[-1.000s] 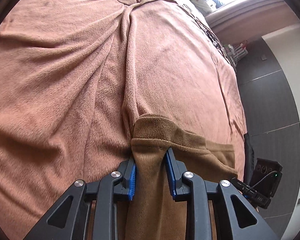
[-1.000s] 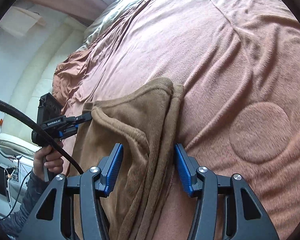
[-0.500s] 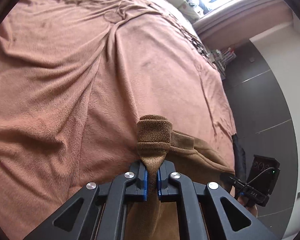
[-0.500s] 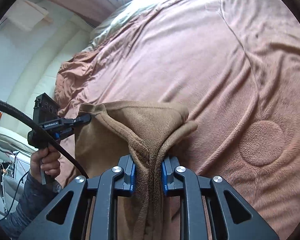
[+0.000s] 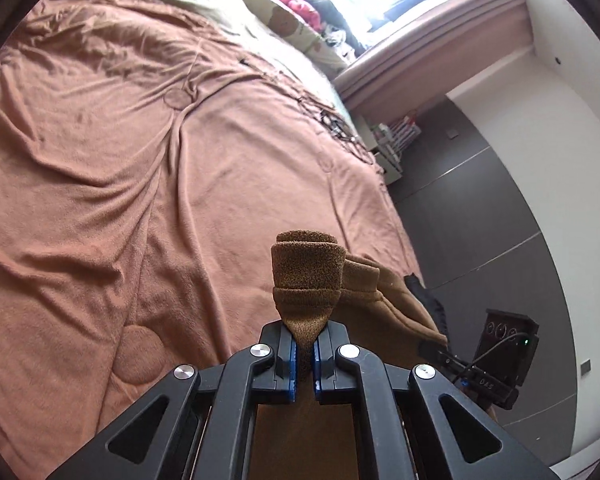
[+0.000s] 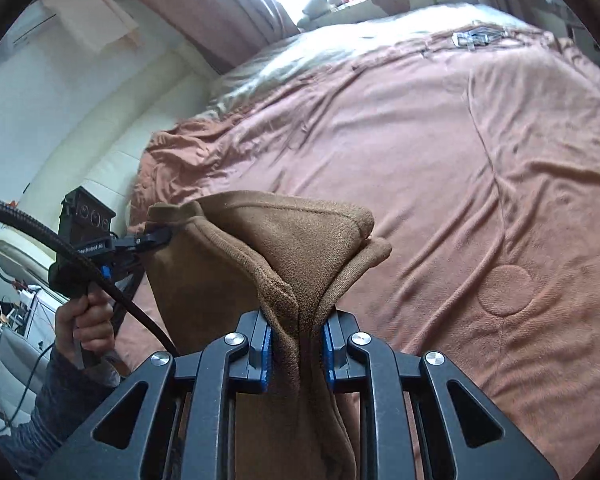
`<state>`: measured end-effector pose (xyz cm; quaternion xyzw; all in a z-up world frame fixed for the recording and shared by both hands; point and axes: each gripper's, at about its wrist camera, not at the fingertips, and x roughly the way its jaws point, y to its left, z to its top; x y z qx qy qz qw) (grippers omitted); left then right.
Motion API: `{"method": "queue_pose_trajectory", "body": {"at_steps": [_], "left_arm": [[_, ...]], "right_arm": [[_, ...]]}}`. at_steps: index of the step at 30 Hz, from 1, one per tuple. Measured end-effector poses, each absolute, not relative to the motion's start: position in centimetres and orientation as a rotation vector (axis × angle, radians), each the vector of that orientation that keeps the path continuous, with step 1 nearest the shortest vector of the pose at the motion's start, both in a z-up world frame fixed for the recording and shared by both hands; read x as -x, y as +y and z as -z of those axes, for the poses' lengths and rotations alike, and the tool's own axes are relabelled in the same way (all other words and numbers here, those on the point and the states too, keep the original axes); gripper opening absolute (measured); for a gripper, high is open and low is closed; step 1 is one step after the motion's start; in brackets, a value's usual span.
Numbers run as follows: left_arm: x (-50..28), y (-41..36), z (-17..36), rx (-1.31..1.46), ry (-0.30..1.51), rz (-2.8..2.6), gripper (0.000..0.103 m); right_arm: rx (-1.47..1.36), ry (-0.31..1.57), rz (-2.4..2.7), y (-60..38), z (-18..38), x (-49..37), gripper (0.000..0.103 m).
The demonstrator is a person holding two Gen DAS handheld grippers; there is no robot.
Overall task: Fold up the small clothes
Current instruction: 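Lift the folded shirt with both tools and carry it to the grey stack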
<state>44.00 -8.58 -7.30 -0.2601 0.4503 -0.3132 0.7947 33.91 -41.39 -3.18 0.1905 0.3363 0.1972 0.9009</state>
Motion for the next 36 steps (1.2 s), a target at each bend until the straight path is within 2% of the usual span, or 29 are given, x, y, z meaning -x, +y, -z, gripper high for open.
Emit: {"method": "queue_pose_trajectory", "body": {"at_steps": [18,29,36], "left_arm": [[-30.2,-0.5,-7.2,0.543,0.680,0.618,0.005],[-26.0,8.4,-13.4,0.500,0.550,0.530,0.005],[-24.8,14.9,-14.7,0.475,0.520,0.443,0.005]], "right_arm": [[-0.233,0.437,-0.559,-34.2,-5.8,-17.2,0.015],[-0.156,0.387,-0.665,-26.7,-9.9,-16.6,0.015],[-0.094,0.388,-0.726,-21.4,-10.1,-19.8,0.015]]}}
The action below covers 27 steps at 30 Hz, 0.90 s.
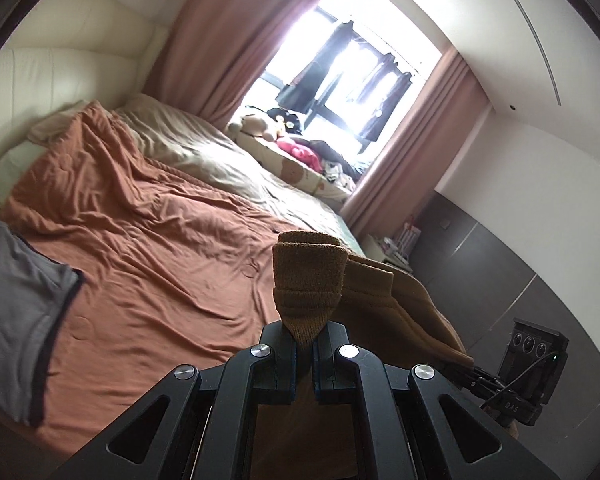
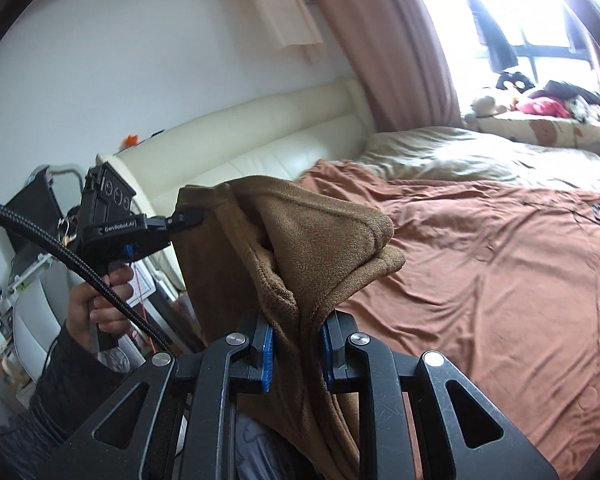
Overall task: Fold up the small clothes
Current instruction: 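Lift the folded shirt with both tools and carry it to the grey stack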
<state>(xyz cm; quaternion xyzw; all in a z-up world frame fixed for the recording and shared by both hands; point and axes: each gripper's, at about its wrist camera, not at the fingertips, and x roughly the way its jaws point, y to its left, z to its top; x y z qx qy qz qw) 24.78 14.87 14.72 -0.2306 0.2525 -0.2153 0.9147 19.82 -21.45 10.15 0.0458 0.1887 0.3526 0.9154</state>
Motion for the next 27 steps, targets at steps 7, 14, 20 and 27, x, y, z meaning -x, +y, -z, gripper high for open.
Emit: {"method": "queue_pose_trajectory", "body": {"at_steps": [7,14,20,27], "left_arm": [[-23.7,20.5,-15.0,0.461,0.511,0.362,0.005],[-22.9,26.2,-15.5,0.444,0.493,0.285,0.005],[-22.7,31.4,-16.1,0.450,0.466,0.214,0.005],[-22.2,37.1,-17.1,0.449,0.433,0.126,0.005]], "right_arm": [[-0.091,0.411,-0.777,-17.2,-10.6,-24.2,0.015],[-0.062,0.425,-0.842,-12.5,-10.1,-27.3,0.015],[-0.024,0.430,-0.897,-7.6,-10.2,-29.3,0.015],[0.016,0.421,-0.961,-0.9,-10.2,-30.8,0.015]]}}
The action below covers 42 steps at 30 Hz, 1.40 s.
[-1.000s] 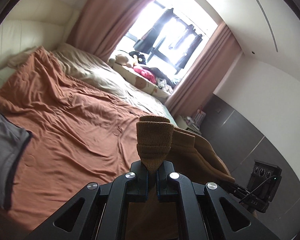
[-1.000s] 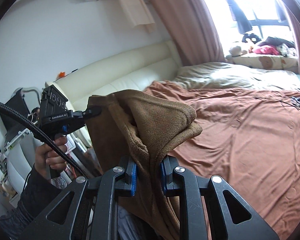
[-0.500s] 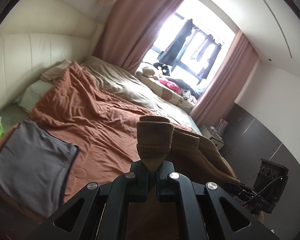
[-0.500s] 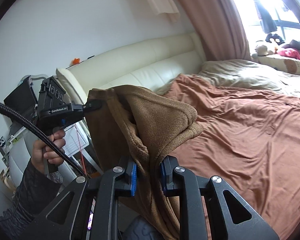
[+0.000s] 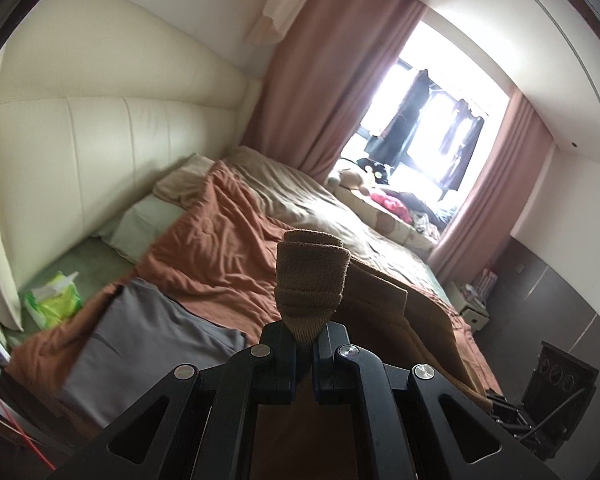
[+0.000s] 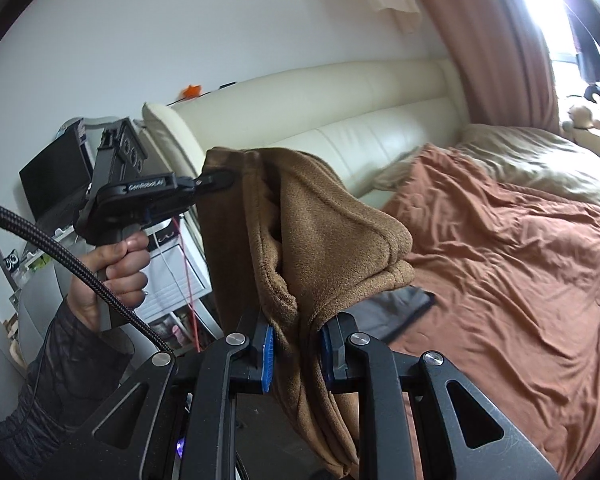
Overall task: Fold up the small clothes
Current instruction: 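Lift the folded shirt with both tools and carry it to the grey stack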
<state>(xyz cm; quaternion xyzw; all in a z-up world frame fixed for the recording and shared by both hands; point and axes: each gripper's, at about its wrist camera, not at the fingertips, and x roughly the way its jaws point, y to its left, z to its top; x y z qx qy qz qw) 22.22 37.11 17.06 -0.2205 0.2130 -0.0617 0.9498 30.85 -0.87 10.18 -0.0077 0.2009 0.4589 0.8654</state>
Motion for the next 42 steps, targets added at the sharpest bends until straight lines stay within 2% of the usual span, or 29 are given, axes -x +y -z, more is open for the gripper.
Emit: {"method": "queue_pose_trajectory", "body": {"at_steps": [15,33,42], "left_arm": [[-22.6,45.2,-16.5,0.408,0.445,-0.121,0.005],[-36.9,52.1,-5.4,0.461,0.609,-0.221,0.005],[-45.1,52.3,0.6,0.413,0.743,-0.220,0.005]], "right_arm": [[0.050,0.474,-1.071,11.2,-8.0,-34.8,0.015],[0.023,0.637,-0.972,19.6,-1.1,-51.5,0.015],[-0.005,0.700,-0.945,20.7,4.0,-58.9,0.016]]}}
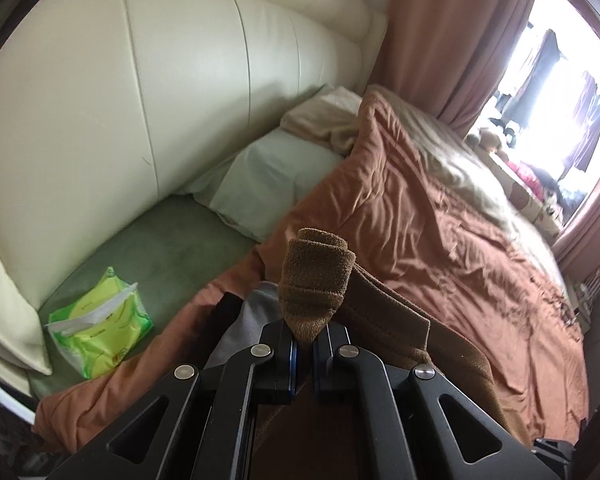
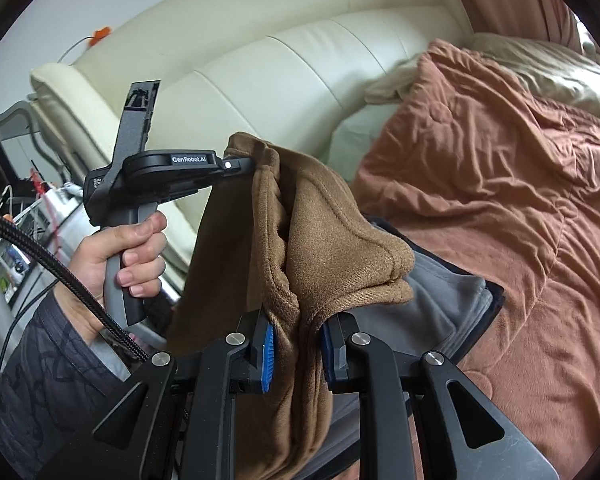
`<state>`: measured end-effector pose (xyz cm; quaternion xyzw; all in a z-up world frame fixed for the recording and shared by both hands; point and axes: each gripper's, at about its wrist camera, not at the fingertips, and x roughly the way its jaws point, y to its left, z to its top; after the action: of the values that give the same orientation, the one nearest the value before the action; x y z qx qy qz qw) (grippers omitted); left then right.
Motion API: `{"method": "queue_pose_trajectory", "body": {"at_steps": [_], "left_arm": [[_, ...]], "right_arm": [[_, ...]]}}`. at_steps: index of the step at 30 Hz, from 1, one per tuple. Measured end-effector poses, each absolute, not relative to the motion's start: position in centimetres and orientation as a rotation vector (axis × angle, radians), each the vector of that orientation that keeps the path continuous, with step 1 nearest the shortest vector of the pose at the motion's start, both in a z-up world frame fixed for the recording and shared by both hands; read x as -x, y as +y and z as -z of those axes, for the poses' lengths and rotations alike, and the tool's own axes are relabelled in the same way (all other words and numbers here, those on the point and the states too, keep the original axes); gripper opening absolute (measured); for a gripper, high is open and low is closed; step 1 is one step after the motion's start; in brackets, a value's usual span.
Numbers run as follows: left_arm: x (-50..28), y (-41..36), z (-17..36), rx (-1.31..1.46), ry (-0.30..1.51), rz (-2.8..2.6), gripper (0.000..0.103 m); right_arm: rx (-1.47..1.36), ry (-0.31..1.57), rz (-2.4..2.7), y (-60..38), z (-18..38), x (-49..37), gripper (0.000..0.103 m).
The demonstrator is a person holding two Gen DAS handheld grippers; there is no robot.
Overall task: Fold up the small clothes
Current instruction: 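Lift the folded shirt with both tools and carry it to the grey stack, then lower the shirt onto the grey stack and open both tools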
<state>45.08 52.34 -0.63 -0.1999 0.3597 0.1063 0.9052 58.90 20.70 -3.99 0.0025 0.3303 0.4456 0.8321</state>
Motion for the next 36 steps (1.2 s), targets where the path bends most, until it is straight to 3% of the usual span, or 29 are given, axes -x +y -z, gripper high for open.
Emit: {"method": "queue_pose_trajectory", "body": {"at_steps": [14,18,21,25,36], "left_arm": [[-53.0,51.8,11.0,0.349,0.925,-0.233,0.006],[-53.8,51.9,12.9,0.309,0.979,-0.276,0.020],[-53.6,53.1,12.8,0.364,0.979,-0.313,0.038],[-52.2,53.9,11.1,0.391,0.952,-0.357,0.052],[-47.8,52.9,8.3,0.440,0.962,-0.373,0.053]], "right_arm": [[-0.163,0.870,-0.913,20.5,14.7,-69.7,0.016],[-0.280,0.923,-0.991,20.0,16.5,-71.5,0.021],[-0.379,0.978,-1.039,19.9,17.4,-73.2,0.028],[-0.431,1.037,-1.065,20.6,18.0,-75.4,0.029],[-0.319,0.848,-0.890,17.2,12.9,-74.5,0.029]]}}
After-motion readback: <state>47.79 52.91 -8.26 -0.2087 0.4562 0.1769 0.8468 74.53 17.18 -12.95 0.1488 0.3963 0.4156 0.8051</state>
